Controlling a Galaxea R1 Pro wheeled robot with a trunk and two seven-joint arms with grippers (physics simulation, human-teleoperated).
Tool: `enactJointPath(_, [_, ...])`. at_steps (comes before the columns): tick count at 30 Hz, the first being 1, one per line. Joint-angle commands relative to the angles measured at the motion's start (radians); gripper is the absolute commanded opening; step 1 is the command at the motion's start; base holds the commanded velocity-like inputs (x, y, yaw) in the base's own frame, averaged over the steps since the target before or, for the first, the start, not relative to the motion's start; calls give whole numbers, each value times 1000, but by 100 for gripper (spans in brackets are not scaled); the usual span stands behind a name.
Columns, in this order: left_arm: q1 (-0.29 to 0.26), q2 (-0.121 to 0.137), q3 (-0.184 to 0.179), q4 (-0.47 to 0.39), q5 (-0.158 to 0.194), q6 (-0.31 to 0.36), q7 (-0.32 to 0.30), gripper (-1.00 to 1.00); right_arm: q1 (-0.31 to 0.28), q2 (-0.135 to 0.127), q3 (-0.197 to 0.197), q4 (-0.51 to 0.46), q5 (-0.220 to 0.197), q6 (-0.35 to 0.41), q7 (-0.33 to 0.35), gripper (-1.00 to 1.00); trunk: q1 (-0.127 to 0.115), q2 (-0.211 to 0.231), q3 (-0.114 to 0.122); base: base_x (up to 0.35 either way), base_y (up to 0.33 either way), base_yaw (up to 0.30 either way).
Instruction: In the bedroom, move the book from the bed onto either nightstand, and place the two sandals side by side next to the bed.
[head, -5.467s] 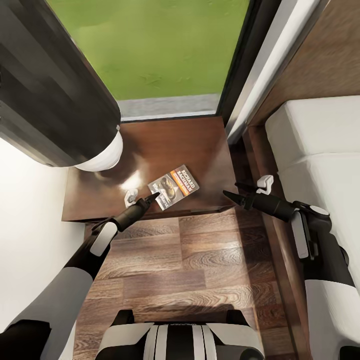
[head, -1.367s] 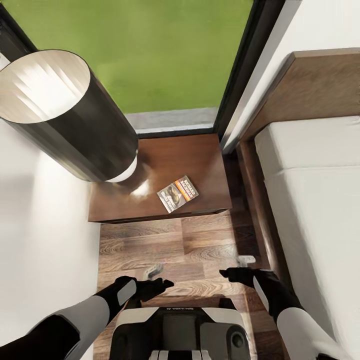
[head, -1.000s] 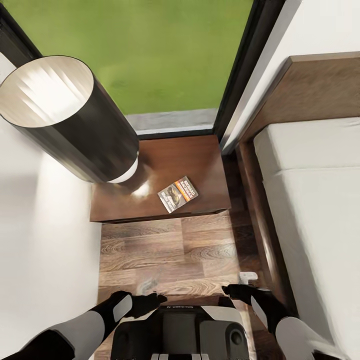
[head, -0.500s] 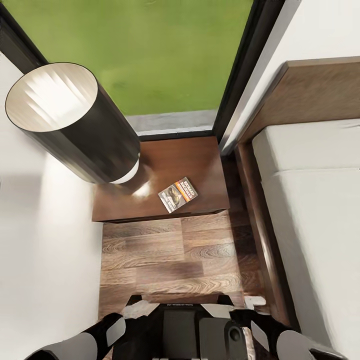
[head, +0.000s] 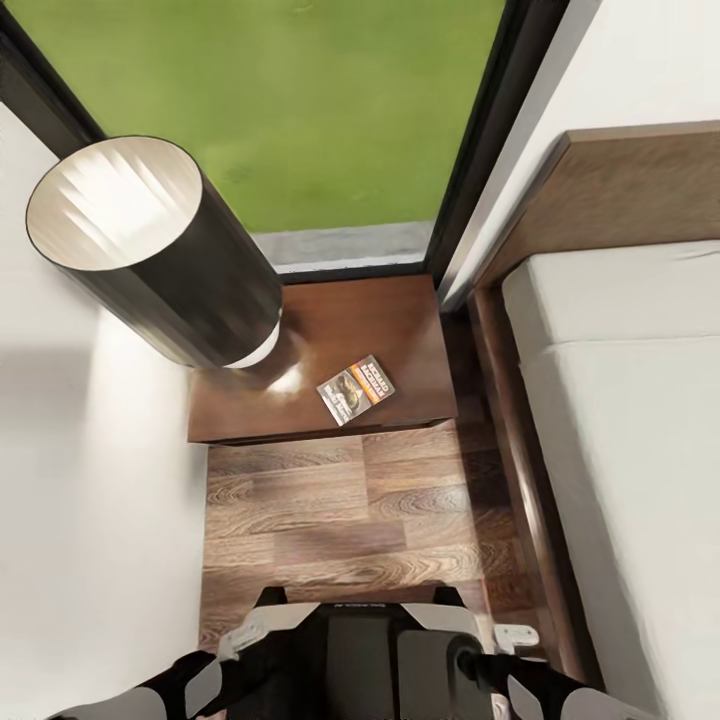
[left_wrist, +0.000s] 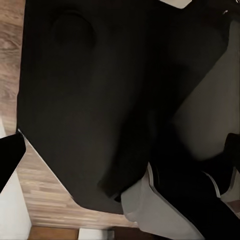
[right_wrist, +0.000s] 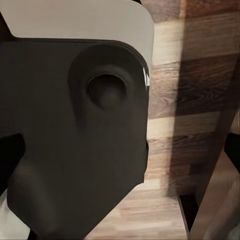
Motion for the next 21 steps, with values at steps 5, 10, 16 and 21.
enactJointPath(5, [12, 1, -9, -1, 8, 4, -3, 100, 23, -1, -9, 3, 10, 3, 1, 100, -19, 35, 15, 0, 0, 0])
enactJointPath(10, [63, 1, -10, -1, 6, 4, -3, 100, 82, -1, -9, 4, 11, 3, 1, 100, -38, 70, 31, 0, 0, 0])
enactJointPath(16, [125, 1, -19, -1, -60, 3, -11, 100, 167, -1, -9, 4, 11, 3, 1, 100, -61, 112, 50, 0, 0, 0])
enactJointPath(21, [174, -1, -20, -1, -86, 2, -12, 100, 214, -1, -9, 4, 11, 2, 1, 100, -80, 147, 66, 0, 0, 0])
